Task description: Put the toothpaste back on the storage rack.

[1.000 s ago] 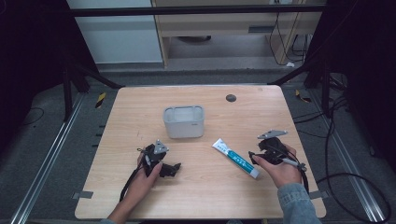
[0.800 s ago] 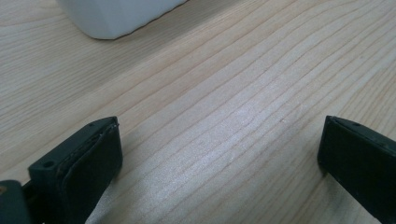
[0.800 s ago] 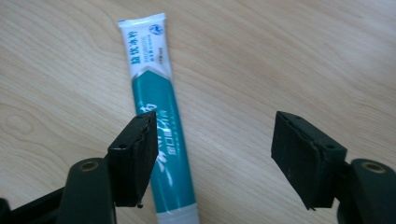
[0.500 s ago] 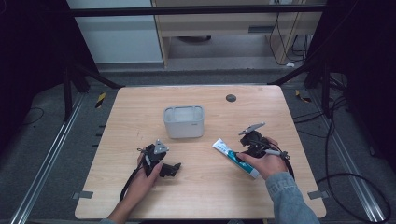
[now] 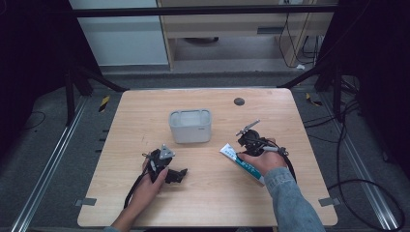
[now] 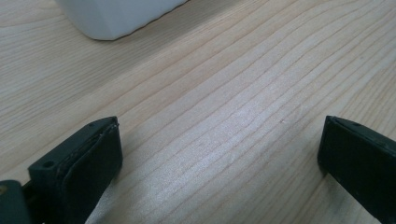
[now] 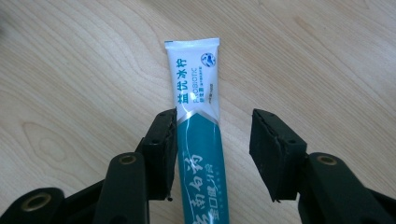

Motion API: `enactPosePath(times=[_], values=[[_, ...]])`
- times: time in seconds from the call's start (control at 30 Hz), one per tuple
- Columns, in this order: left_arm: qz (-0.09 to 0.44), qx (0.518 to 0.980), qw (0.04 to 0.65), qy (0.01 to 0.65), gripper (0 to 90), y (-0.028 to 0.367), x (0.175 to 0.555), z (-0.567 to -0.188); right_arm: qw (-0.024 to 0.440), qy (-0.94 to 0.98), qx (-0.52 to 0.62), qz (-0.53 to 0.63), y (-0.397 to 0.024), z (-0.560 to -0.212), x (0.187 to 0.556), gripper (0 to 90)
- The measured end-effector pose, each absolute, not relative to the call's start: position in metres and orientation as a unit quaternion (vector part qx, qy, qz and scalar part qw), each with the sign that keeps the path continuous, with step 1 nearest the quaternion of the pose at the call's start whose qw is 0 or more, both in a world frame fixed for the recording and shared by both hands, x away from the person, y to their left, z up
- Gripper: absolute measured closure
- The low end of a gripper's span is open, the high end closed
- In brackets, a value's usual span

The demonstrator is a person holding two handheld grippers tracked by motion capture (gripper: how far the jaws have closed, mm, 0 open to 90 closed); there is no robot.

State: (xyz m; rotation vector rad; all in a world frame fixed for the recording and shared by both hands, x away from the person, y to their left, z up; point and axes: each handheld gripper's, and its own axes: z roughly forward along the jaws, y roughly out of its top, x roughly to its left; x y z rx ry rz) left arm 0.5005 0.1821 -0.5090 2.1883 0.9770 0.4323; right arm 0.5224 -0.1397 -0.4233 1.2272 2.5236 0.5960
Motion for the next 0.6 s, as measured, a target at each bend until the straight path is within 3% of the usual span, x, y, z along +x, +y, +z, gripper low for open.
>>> enactPosePath(times=[0.6], values=[[0.167, 0.843, 0.346, 0.376, 0.0, 0.182, 0.501, -0.509, 0.087, 0.884, 0.428, 0.166, -0.121, -0.456, 0.542, 51.8]])
